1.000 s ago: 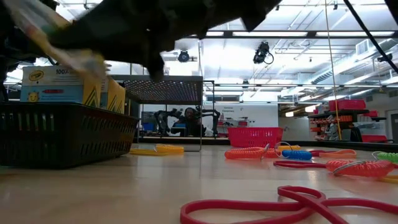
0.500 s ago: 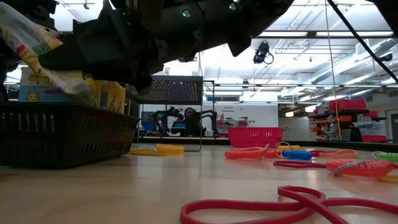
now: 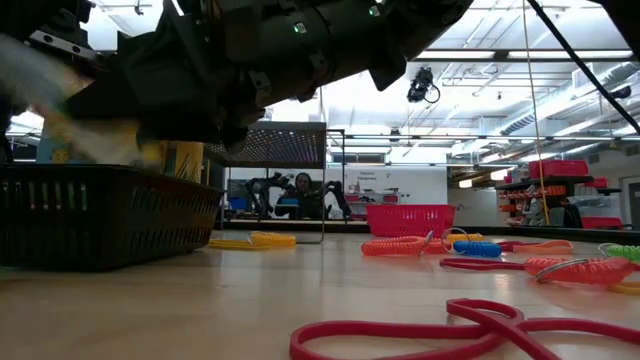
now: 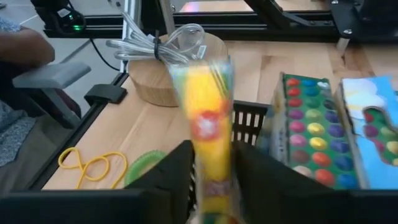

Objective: Pick & Place Office Desk Supplies
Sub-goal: Put the crayon box into the black basket, then put the middle orange spring keychain into the red basket

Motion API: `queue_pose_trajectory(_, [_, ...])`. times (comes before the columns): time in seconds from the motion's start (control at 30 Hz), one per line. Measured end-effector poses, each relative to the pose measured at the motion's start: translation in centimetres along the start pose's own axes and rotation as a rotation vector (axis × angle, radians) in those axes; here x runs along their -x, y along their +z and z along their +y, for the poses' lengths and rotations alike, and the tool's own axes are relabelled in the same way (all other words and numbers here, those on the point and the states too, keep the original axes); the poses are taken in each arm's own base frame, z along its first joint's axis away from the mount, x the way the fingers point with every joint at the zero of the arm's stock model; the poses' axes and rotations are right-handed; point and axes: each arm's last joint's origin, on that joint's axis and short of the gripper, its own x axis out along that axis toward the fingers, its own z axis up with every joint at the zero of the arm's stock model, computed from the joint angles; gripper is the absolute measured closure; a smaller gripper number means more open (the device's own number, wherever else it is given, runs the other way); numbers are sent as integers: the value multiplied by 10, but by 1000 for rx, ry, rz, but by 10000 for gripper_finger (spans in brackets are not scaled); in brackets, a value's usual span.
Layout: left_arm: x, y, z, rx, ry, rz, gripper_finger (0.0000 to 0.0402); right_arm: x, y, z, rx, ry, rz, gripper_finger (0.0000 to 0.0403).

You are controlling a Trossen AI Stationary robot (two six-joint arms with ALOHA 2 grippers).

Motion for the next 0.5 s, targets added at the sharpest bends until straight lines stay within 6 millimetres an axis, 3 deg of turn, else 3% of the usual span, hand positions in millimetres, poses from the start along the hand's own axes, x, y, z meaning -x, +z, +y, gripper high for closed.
queue_pose_trajectory(0.2, [0, 0, 0, 0, 0, 1, 63, 0, 0, 1, 1, -8, -5, 220])
queue_pose_trajectory(0.5, [0, 0, 0, 0, 0, 2, 63, 1, 2, 19, 25, 19, -10, 229])
